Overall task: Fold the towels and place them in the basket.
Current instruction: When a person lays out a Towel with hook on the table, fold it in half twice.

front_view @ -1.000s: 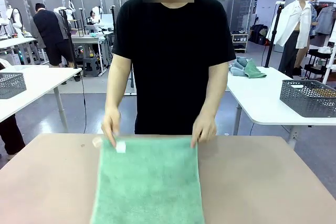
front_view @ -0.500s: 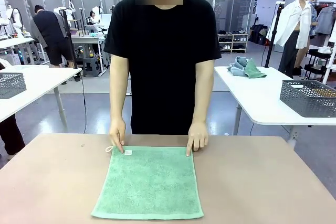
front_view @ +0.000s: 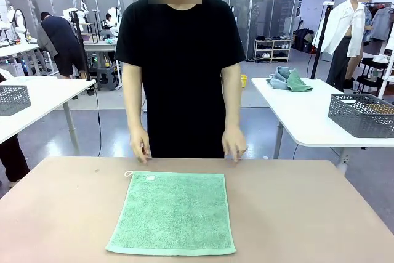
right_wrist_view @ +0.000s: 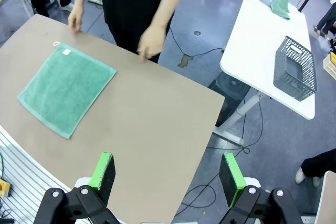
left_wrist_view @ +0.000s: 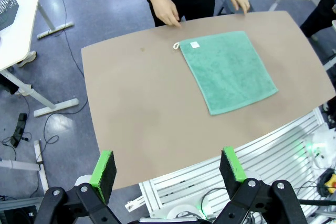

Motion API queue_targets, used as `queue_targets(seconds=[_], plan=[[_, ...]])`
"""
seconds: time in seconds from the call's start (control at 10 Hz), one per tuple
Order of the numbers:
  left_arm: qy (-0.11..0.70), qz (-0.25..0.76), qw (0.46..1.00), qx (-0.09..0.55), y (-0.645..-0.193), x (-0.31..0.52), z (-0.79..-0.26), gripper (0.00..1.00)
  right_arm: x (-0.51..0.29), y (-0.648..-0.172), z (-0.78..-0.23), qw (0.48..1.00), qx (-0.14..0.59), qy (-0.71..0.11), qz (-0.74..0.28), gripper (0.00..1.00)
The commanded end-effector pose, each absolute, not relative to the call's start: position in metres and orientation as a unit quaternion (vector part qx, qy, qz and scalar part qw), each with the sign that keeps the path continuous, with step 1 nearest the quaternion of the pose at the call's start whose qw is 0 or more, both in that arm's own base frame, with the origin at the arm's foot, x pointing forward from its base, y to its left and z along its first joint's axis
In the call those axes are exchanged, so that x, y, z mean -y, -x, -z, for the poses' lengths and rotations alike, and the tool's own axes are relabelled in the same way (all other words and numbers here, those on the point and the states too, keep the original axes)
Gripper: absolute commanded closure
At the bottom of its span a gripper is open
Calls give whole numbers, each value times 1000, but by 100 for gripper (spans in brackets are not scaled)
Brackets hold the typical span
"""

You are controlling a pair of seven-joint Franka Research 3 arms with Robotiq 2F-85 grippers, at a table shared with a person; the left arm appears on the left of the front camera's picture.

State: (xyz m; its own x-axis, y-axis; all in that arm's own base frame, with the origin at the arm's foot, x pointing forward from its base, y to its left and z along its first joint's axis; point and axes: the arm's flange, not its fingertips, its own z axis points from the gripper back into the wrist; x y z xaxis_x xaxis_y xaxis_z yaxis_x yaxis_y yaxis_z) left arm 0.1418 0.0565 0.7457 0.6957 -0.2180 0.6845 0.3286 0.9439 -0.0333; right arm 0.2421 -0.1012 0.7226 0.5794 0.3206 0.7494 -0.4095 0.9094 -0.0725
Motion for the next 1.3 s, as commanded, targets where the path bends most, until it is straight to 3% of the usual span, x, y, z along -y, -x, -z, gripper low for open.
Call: queue_targets(seconds=[0.0, 0.7, 0.8, 1.2], plan=[[75, 155, 916, 362, -142, -54, -749, 0, 102, -244, -724, 888, 409, -55, -203, 0], [75, 155, 916, 362, -142, -54, -749, 0, 101, -242, -723, 887, 410, -54, -206, 0], [77, 149, 918, 361, -142, -57, -746, 0, 84, -248, -713, 883, 394, -30, -251, 0], [-8, 394, 864, 313, -142, 9, -701, 0, -4, -258, -661, 825, 335, -24, -454, 0]])
